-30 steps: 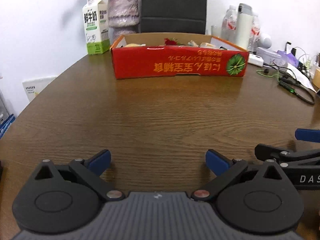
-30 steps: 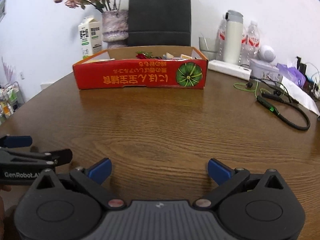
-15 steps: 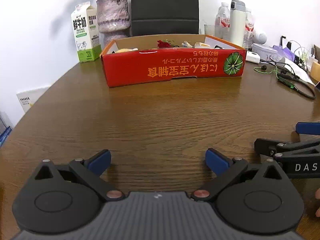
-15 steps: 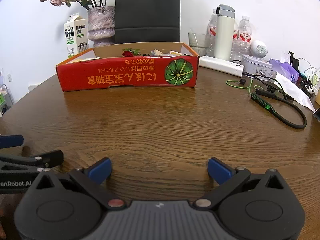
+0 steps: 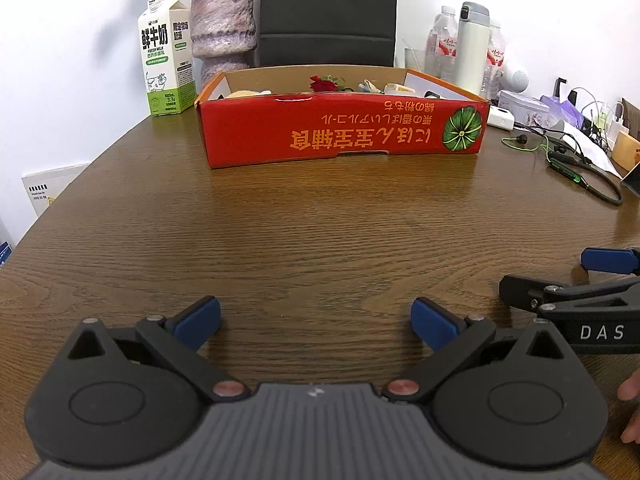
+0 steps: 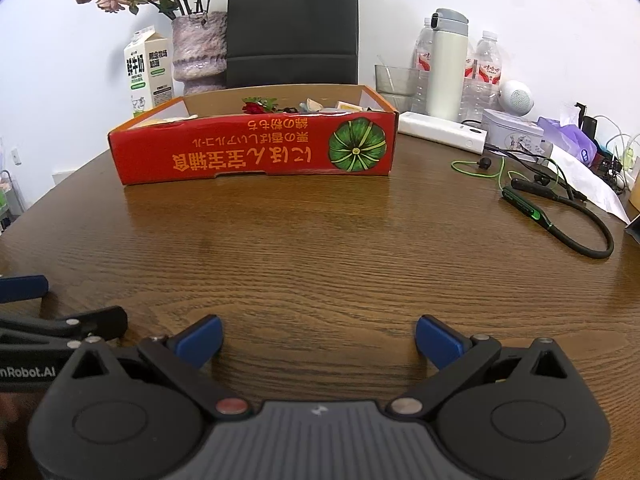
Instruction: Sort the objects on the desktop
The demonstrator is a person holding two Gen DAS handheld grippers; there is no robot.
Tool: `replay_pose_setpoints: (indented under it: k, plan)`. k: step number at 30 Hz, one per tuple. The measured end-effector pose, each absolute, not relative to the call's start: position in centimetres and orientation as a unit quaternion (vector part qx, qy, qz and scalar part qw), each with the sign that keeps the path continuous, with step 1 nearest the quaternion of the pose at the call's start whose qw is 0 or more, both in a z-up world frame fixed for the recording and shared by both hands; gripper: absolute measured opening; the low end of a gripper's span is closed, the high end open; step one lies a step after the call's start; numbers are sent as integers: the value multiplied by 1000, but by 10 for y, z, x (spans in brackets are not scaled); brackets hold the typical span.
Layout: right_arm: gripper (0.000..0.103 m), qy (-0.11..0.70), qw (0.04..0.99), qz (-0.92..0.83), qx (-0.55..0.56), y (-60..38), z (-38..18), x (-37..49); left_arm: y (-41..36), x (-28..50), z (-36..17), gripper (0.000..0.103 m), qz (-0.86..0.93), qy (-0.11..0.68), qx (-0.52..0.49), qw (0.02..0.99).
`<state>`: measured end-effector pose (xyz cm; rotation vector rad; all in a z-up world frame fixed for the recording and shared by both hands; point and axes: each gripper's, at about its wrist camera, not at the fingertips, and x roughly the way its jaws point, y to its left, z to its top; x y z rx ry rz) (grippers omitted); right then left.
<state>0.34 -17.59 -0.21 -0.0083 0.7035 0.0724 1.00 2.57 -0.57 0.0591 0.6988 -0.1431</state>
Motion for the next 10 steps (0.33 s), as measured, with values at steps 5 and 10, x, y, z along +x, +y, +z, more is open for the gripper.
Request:
replay_pose_setpoints:
  k: [5, 10]
  plan:
    - [103, 344, 938, 39, -6, -175, -2, 5, 25, 10, -5, 103, -70, 342, 29, 937]
    - [103, 344, 938, 44, -8, -173, -2, 5, 27, 10, -5, 103, -60, 342, 27, 937]
